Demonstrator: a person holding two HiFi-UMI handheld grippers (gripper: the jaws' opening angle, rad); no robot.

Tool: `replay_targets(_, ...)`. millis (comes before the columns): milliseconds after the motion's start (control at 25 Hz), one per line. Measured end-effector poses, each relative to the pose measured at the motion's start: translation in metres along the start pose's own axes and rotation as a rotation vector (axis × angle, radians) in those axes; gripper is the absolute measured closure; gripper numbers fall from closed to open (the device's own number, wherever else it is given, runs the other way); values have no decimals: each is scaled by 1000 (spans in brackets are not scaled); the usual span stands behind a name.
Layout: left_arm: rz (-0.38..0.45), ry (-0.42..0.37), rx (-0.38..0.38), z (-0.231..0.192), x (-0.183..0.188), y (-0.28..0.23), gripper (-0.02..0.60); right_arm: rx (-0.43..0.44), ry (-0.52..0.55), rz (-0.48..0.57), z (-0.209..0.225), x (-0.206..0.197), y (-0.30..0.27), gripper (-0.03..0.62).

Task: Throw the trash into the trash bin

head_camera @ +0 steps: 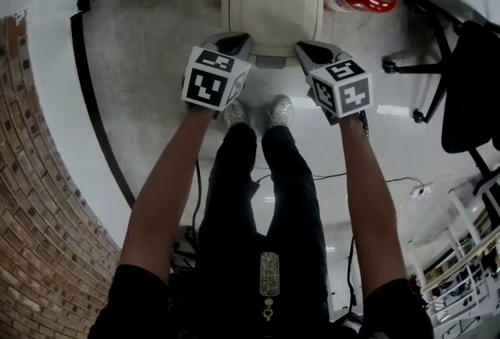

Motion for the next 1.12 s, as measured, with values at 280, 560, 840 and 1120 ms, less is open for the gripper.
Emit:
replay_targets(280, 17, -13, 19, 11, 10, 11, 575, 13, 8, 65, -7, 6, 18, 592)
replay_targets(560, 139, -8, 21, 53, 44, 68, 575, 50, 69, 237, -30, 33, 86, 592)
replay_targets(840, 295, -24, 28, 103, 95, 158, 575, 66, 125, 357, -69, 61, 176, 592)
replay_targets(1120, 423, -55, -18, 146, 130, 238, 575, 125, 109, 545, -129, 91, 255, 592)
Point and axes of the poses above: the fingertips, and each gripper's own axes: y backward along the fingers, z to its right, x out of its top, the point moved 5 cm from there along y, backward along the fingers, and after that the axes turned 3 degrees about x, right-handed, at the moved point
